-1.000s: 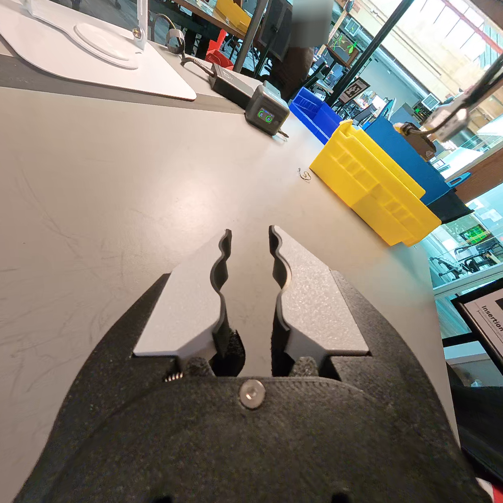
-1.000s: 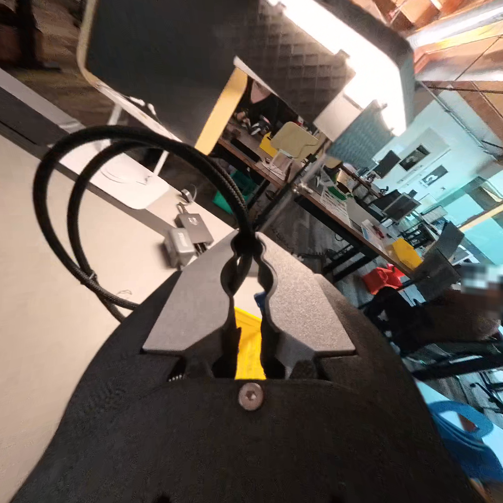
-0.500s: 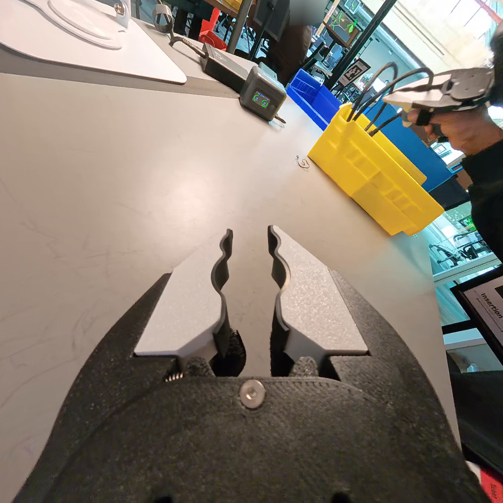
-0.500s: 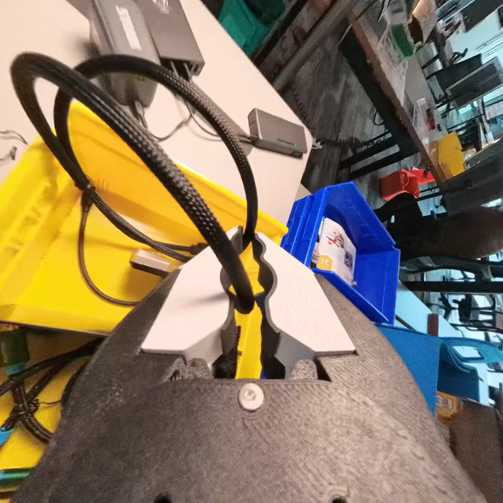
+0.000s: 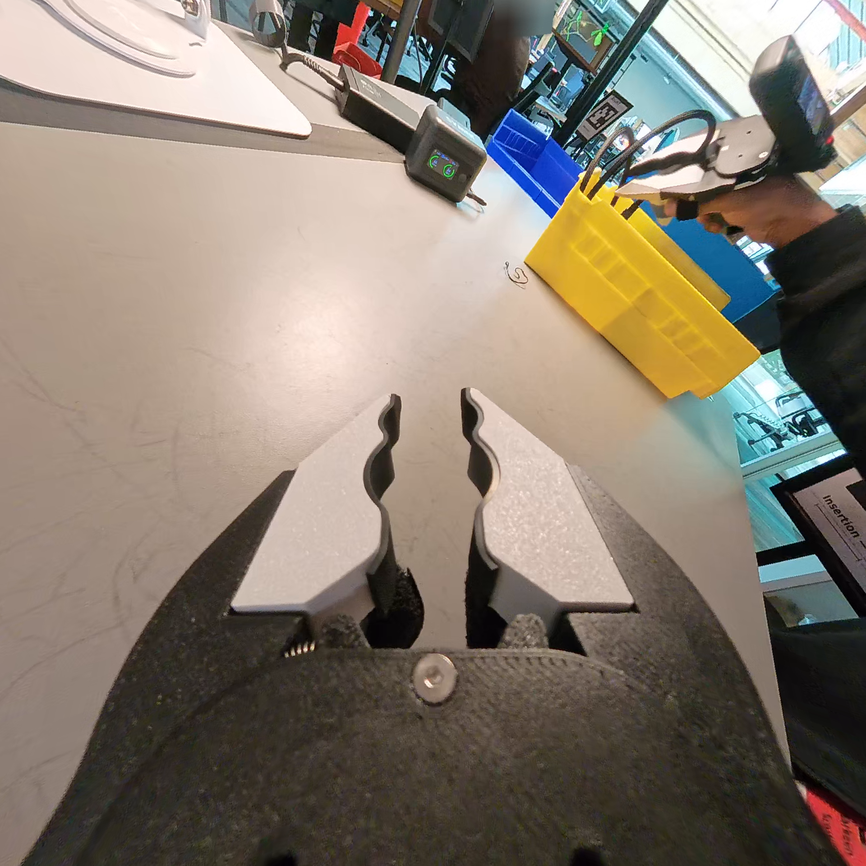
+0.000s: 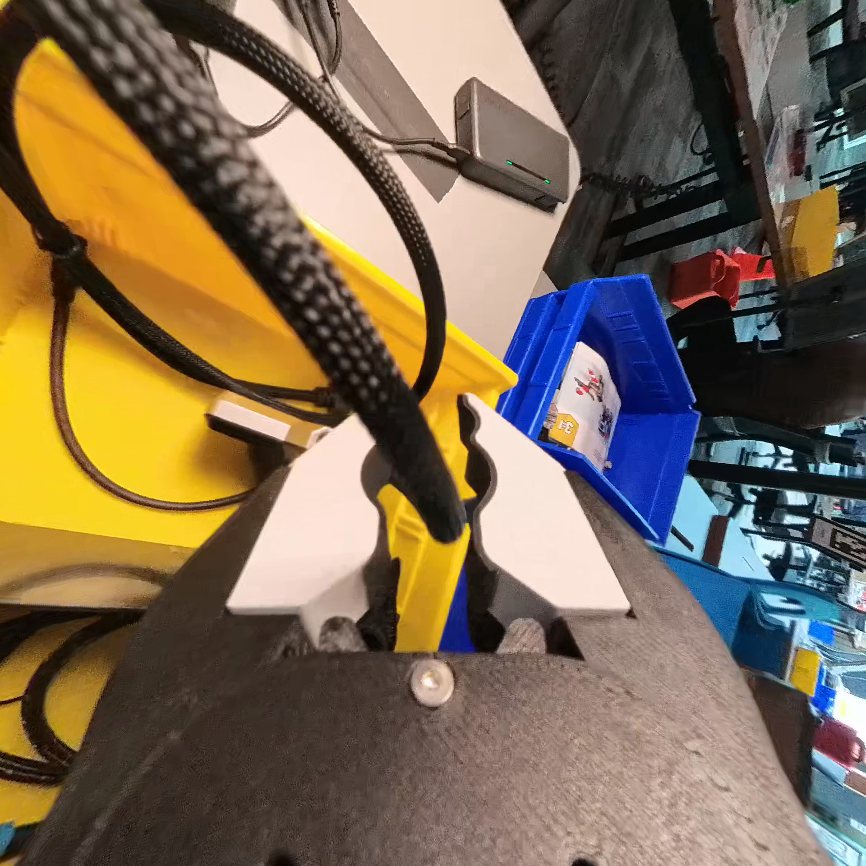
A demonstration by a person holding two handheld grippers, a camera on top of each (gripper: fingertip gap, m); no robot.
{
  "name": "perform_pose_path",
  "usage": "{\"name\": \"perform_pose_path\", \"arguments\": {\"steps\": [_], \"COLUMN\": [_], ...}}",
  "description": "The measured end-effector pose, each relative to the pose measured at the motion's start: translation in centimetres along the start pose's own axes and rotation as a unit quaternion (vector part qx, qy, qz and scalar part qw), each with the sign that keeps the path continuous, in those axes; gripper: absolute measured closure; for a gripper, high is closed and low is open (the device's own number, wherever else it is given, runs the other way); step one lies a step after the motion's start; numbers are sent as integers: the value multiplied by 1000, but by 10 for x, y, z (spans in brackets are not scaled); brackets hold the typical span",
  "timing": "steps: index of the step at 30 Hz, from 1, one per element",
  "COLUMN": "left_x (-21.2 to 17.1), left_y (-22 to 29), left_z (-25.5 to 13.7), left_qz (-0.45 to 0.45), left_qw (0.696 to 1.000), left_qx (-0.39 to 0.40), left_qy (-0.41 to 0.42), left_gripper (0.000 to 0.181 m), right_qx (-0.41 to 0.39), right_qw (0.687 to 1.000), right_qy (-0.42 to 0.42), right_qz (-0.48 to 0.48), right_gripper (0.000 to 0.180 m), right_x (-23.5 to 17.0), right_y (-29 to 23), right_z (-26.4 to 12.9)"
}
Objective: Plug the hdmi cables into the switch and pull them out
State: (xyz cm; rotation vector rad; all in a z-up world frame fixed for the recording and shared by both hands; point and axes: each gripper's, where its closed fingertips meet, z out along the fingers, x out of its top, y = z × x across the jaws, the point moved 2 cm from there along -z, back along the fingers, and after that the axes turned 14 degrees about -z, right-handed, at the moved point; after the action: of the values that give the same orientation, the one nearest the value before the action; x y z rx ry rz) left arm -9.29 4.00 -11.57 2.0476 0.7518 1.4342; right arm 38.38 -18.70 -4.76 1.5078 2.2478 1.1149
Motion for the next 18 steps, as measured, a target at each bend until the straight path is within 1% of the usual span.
{"name": "perform_pose_path", "arguments": {"steps": [3,6,7,8,10,12,13,15,18], "left_x": [0,0,0,-1,-1,-2,-1,1,3], "left_y": [0,-1,-1,-1,0,-1,-1,-2,-3], "left_z": [0,0,0,1,2,2,2,0,-2], "left_qz": [-1,-5,-6,-6,-5,-5,-6,-13,-27], "left_qw": [1000,1000,1000,1000,1000,1000,1000,1000,1000], "left_qx": [-1,-2,-2,-3,-2,-2,-3,-5,-11], "left_qy": [0,-1,-2,-4,-7,-8,-7,0,5], "left_gripper": [154,154,154,154,154,154,154,154,154], "right_qx": [-7,1,15,36,55,46,52,72,117], "right_qw": [999,993,991,990,994,993,992,992,992], "right_qy": [41,92,96,83,24,51,54,44,25], "right_qz": [31,80,96,105,96,98,101,92,50], "right_gripper": [139,139,142,144,144,157,156,159,160], "right_x": [7,11,9,5,-13,-6,-4,-2,-1], "right_y": [9,14,10,2,-13,-17,-21,-25,-30], "right_z": [-28,-49,-47,-39,-13,3,9,15,13]}}
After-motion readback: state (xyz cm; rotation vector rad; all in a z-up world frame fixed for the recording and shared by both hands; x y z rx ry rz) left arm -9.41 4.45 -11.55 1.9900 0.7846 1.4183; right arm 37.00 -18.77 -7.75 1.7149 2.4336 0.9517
